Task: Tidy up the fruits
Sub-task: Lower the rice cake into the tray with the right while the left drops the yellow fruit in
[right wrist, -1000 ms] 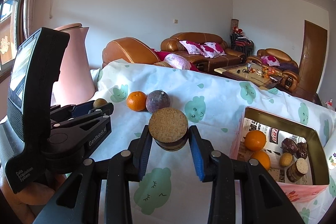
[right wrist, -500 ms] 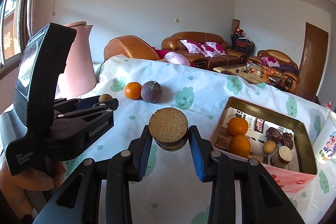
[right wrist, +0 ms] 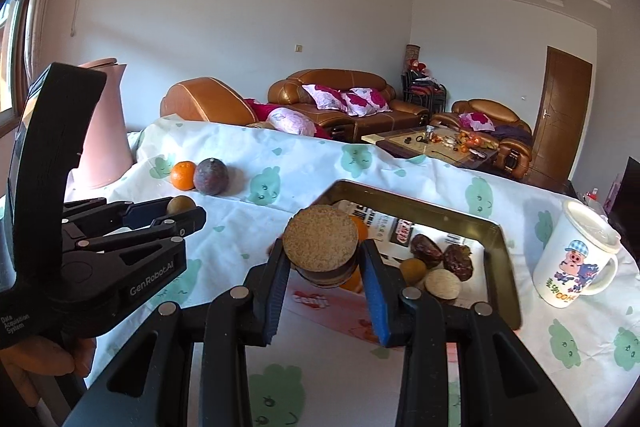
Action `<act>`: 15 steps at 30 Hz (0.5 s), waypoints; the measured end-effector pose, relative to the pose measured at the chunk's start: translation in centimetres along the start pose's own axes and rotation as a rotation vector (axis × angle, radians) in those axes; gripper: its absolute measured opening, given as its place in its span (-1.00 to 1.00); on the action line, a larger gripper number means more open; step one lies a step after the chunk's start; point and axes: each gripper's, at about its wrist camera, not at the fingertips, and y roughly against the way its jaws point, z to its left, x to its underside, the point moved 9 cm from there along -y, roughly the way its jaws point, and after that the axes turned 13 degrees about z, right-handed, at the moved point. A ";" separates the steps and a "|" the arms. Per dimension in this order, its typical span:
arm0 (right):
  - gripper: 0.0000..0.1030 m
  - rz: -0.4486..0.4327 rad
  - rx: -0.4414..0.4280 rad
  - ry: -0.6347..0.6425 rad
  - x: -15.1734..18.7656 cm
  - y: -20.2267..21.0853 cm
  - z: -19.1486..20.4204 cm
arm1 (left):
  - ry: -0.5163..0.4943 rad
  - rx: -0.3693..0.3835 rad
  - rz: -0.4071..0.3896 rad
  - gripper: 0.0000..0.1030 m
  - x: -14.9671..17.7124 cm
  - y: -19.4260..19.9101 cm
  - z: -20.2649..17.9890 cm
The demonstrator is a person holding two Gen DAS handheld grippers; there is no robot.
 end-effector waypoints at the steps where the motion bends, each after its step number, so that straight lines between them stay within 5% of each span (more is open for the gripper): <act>1: -0.27 -0.004 0.009 -0.009 0.0 0.1 -0.8 | -0.007 0.007 -0.006 -0.46 -0.1 0.1 -0.6; 15: -0.27 -0.030 0.106 -0.076 0.3 1.3 -8.0 | -0.131 0.106 -0.037 -0.46 -0.9 0.3 -9.8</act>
